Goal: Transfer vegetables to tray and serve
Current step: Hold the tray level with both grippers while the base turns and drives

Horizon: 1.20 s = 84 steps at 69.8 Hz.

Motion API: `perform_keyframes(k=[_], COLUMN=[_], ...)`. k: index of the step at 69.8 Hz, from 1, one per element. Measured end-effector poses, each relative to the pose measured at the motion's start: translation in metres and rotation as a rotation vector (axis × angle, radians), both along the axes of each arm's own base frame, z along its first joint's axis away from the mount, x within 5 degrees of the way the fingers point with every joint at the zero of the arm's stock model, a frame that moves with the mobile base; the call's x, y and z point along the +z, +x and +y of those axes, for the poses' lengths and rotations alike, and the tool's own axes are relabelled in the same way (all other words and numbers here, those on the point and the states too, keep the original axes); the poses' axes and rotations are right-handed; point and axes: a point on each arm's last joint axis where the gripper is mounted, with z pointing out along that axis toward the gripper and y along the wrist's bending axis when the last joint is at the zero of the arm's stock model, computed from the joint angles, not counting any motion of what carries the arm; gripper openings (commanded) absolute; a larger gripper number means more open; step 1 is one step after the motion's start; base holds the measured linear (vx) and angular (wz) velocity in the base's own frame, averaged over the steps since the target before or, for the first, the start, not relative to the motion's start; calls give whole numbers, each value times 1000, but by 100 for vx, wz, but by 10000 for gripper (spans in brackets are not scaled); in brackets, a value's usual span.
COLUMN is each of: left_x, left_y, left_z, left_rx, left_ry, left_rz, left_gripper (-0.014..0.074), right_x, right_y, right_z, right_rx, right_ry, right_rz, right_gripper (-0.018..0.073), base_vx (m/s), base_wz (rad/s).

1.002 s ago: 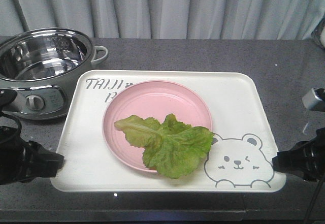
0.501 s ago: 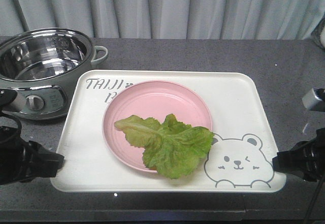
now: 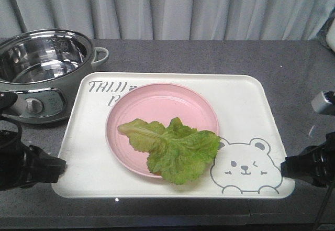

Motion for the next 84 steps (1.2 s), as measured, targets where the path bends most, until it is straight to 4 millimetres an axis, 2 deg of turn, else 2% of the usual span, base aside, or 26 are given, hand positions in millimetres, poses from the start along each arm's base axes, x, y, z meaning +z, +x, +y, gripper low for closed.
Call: perform_keyframes(k=[39,84], left_x=[0,0], left_y=[0,0], left_z=[0,0], left_rx=[0,0], left_ry=[1,1], left_rz=[0,0], left_gripper=[-7,-7], right_x=[0,0], right_y=[0,0], right_z=[0,0], right_rx=[0,0], right_ry=[0,0], right_rz=[1,1], right_gripper=[-3,-3], base_vx=[-3,-5], base_wz=[-15,-34])
